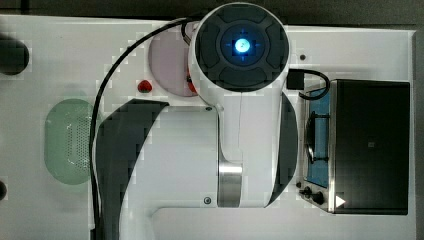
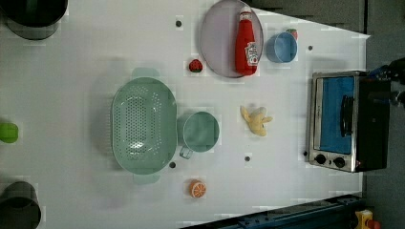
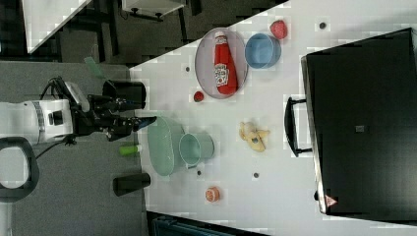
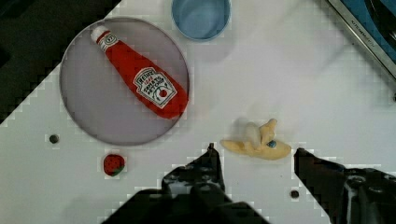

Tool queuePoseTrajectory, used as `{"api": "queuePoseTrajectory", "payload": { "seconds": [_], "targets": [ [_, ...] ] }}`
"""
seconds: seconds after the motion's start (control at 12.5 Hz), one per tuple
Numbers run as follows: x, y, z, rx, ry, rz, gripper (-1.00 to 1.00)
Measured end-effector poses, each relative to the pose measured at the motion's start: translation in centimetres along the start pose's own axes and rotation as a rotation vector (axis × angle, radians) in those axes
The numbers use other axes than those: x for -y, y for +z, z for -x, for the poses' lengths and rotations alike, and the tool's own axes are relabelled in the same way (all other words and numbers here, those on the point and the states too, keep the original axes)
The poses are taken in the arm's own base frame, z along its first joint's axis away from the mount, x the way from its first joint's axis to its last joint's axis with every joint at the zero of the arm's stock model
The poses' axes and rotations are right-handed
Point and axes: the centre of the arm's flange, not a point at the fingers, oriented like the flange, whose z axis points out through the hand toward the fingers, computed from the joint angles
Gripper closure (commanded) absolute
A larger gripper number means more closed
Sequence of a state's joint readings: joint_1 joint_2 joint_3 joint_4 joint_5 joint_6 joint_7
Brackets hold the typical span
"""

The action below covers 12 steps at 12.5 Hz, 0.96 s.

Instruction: Pick Banana and place it in mug.

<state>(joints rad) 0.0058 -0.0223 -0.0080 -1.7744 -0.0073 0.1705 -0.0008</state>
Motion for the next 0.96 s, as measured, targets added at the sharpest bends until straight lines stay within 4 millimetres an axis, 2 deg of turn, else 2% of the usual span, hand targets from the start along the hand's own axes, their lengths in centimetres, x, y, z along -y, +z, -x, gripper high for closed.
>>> {"api": "queuePoseTrajectory", "payload": {
  "seconds": [0.08, 0.16, 0.24, 0.4, 0.56, 0.64, 0.72, 0.8, 0.96],
  "targets": [
    [-2.1, 0.7, 2.3, 0.092, 0.003, 0.062, -0.59],
    [-4.2, 0.0, 4.3, 0.122, 0.005, 0.084, -0.81],
    [-5.8, -2.0, 5.9, 0.109, 0.005, 0.069, -0.99],
    [-8.2, -6.8, 8.0, 0.052, -0.001, 0.023, -1.00],
    [-9.1, -9.2, 8.2, -0.007, 0.005, -0.031, -1.00],
    [-8.8, -8.8, 7.7, -0.014, 0.010, -0.047, -1.00],
    [-8.4, -7.1, 7.2, -0.008, 0.013, -0.049, -1.00],
    [-7.8, -4.5, 6.4, -0.010, 0.014, -0.041, -1.00],
    [-6.1, 2.4, 4.5, 0.020, -0.019, 0.005, -1.00]
  ]
}}
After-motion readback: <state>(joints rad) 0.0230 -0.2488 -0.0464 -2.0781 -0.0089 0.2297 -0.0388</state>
